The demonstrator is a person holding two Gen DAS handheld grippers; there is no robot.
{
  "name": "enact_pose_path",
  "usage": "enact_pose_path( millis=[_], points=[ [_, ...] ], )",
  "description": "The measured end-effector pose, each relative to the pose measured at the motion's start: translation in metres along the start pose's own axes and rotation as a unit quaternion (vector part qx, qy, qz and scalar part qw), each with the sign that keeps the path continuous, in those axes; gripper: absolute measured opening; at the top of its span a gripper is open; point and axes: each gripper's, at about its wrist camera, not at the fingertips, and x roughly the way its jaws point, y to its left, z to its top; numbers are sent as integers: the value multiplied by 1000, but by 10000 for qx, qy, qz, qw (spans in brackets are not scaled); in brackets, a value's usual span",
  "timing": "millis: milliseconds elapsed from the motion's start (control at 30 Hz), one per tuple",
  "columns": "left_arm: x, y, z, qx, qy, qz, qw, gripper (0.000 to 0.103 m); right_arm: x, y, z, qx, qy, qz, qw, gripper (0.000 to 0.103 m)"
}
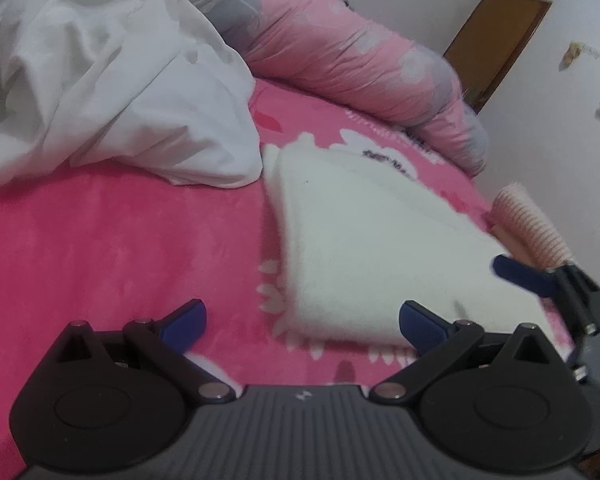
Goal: Fold clothes
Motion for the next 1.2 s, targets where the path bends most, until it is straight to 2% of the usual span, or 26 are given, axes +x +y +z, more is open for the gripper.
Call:
enact_pose_path(
  millis=[133, 300, 500, 733, 1000, 1200],
  points=[
    [-1, 2, 2, -61, -62, -45, 10000, 103, 6, 26, 0, -758, 31, 20, 9971, 102],
    [2, 6, 2, -166, -125, -116, 9997, 103, 19, 49, 3, -1442, 207, -300, 9889, 101],
    [4, 6, 3, -186, -123, -109, 9997, 103, 29, 61, 2, -1937, 215, -432, 9799, 99],
    [6, 8, 3, -238, -146, -186, 9994, 103, 42, 64, 8, -2057, 226, -475, 9772, 91],
    [7, 14, 4, -373, -171, -346, 9986, 102, 51, 68, 12, -2136, 372, -599, 9744, 70],
    [8, 17, 3, -402, -214, -424, 9981, 101, 62, 69, 15, -2051, 453, -663, 9754, 68]
  ],
)
